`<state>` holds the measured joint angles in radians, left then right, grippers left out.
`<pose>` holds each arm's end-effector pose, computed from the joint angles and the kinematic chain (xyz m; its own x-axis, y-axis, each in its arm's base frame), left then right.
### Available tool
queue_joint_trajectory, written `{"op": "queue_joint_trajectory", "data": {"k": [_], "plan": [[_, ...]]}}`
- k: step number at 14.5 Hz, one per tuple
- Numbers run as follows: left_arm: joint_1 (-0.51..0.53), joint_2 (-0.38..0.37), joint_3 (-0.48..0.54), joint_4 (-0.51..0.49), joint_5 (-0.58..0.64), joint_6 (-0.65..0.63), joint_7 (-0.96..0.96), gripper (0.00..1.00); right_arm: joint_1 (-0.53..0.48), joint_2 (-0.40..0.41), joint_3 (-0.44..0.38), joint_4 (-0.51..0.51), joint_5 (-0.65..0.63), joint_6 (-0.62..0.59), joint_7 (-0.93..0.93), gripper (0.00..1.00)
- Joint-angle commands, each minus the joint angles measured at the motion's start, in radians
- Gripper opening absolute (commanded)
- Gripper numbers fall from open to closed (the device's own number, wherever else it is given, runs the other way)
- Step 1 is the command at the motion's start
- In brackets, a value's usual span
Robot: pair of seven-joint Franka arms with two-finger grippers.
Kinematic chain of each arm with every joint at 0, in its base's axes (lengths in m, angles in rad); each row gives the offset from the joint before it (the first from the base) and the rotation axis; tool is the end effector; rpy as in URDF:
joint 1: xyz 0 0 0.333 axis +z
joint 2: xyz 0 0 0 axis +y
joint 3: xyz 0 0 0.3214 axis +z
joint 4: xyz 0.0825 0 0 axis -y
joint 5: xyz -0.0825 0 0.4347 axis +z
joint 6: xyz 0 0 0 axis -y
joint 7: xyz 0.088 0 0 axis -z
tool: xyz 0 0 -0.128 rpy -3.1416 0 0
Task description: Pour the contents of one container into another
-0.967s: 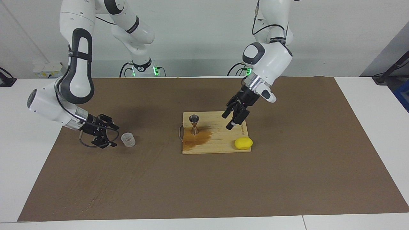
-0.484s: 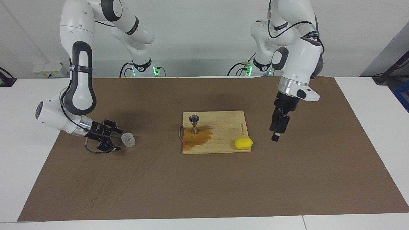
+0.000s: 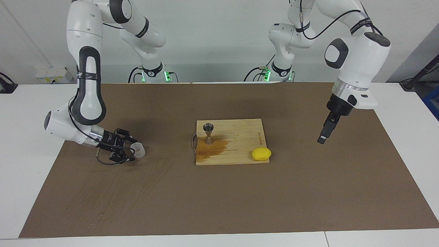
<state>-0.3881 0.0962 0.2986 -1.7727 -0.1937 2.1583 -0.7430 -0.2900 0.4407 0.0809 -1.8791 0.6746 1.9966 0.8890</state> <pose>0.6690 -0.0769 0.5021 0.7293 0.6765 0.1022 0.6240 -0.7189 0.3063 0.6378 -0.0851 0.2191 0.0630 -0.7797 -0.6229 -0.9968 -0.0794 -0.0015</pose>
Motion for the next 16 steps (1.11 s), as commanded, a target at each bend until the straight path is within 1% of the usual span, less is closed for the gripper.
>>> {"op": "queue_joint_trajectory", "data": {"k": [1, 3, 5, 6, 7, 8, 9, 10, 11, 12, 13, 15, 16], "plan": [[0.051, 0.005, -0.009, 0.056, 0.026, -0.138, 0.233, 1.0, -0.006, -0.016, 0.002, -0.034, 0.034, -0.004, -0.042, 0.99], [0.058, -0.006, -0.001, 0.059, 0.033, -0.204, 0.382, 1.0, -0.006, -0.019, 0.002, -0.043, 0.043, -0.004, -0.051, 0.98], [0.057, -0.026, -0.003, 0.058, 0.112, -0.277, 0.521, 1.0, -0.006, -0.022, 0.002, -0.044, 0.046, -0.006, -0.053, 0.93], [0.063, -0.038, -0.006, 0.056, 0.123, -0.309, 0.604, 1.0, -0.008, -0.022, 0.002, -0.044, 0.046, -0.006, -0.053, 0.88], [0.104, -0.052, -0.016, 0.058, 0.123, -0.345, 0.681, 1.0, -0.008, -0.022, 0.002, -0.044, 0.048, -0.007, -0.053, 0.83], [0.165, -0.058, -0.076, 0.059, 0.125, -0.372, 0.732, 1.0, -0.008, -0.022, 0.002, -0.044, 0.055, -0.01, -0.053, 0.71], [0.251, -0.078, -0.161, 0.059, 0.125, -0.392, 0.75, 1.0, -0.008, -0.022, 0.002, -0.044, 0.074, -0.01, -0.05, 0.53], [0.329, -0.088, -0.244, 0.059, 0.126, -0.408, 0.751, 1.0, -0.008, -0.022, 0.002, -0.043, 0.08, -0.01, -0.047, 0.39], [0.395, -0.095, -0.319, 0.065, 0.129, -0.441, 0.751, 1.0, -0.008, -0.022, 0.002, -0.043, 0.082, -0.013, -0.044, 0.21], [0.444, -0.095, -0.379, 0.09, 0.158, -0.484, 0.752, 1.0, -0.008, -0.023, 0.002, -0.041, 0.082, -0.016, -0.044, 0.1], [0.466, -0.092, -0.436, 0.132, 0.196, -0.536, 0.752, 1.0, -0.008, -0.023, 0.002, -0.034, 0.082, -0.027, -0.042, 0.02], [0.453, -0.076, -0.447, 0.206, 0.226, -0.615, 0.754, 1.0, -0.005, -0.037, 0.002, -0.031, 0.08, -0.03, -0.039, 0.0], [0.424, -0.078, -0.441, 0.22, 0.224, -0.639, 0.754, 1.0, 0.008, -0.048, 0.002, -0.031, 0.08, -0.029, -0.03, 0.0]]}}
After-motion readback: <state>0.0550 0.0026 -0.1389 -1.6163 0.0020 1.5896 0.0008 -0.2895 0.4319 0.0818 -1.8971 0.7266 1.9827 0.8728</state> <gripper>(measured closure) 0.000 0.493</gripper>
